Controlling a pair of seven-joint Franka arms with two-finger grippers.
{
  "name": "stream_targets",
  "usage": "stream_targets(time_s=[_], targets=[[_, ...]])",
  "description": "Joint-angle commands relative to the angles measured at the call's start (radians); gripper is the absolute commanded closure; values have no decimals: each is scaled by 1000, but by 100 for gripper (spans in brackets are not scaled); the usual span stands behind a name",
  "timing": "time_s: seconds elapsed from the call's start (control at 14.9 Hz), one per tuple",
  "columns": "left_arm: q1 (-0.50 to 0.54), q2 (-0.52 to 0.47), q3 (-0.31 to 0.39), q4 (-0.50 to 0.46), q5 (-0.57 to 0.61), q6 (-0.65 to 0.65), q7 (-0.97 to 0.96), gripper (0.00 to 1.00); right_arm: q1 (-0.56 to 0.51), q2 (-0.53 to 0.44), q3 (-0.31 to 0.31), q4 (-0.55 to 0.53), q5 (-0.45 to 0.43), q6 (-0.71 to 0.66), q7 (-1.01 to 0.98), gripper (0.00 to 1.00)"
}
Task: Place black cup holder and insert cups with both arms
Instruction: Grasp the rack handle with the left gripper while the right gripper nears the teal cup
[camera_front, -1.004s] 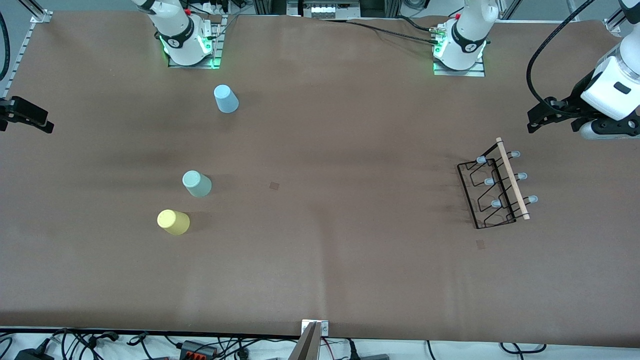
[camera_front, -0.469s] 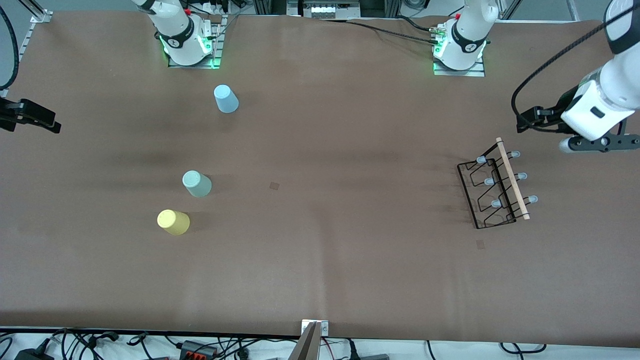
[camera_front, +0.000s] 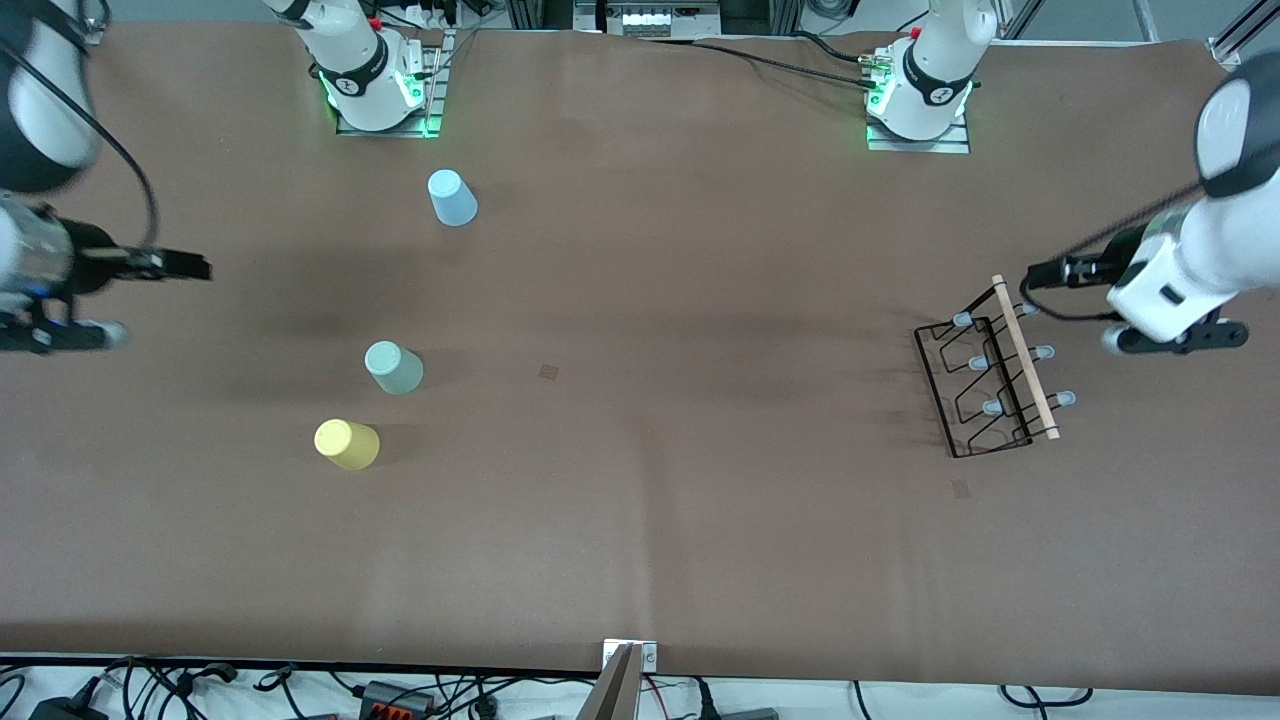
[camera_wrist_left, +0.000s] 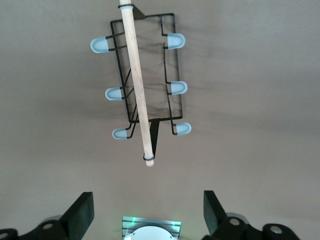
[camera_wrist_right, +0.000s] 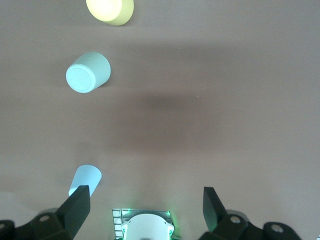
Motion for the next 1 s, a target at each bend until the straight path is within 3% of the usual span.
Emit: stream_targets(time_s=[0.0,0.2,0.33,0.47,0.67,0.94], targets=[[54,77,-6,-37,-4,136,17,4,27,-32,1,-152,9,169,23,0],[58,70,-15,-191,-4,359,17,4,78,-117,1,-386,44,363,140,0],[59,70,-15,-250,-4,460,17,6,125,-128,2,-492,52,517,253,0],[59,70,-16,-283,-4,511,17,14,193,-125,2,-566,55,662,405,0],[61,70,-16,-285,-4,508,20,39,236,-94,1,-580,55,743,439,0],[58,70,-16,-283,-4,482,20,93,230,-31,-1,-616,45,932,401,0]])
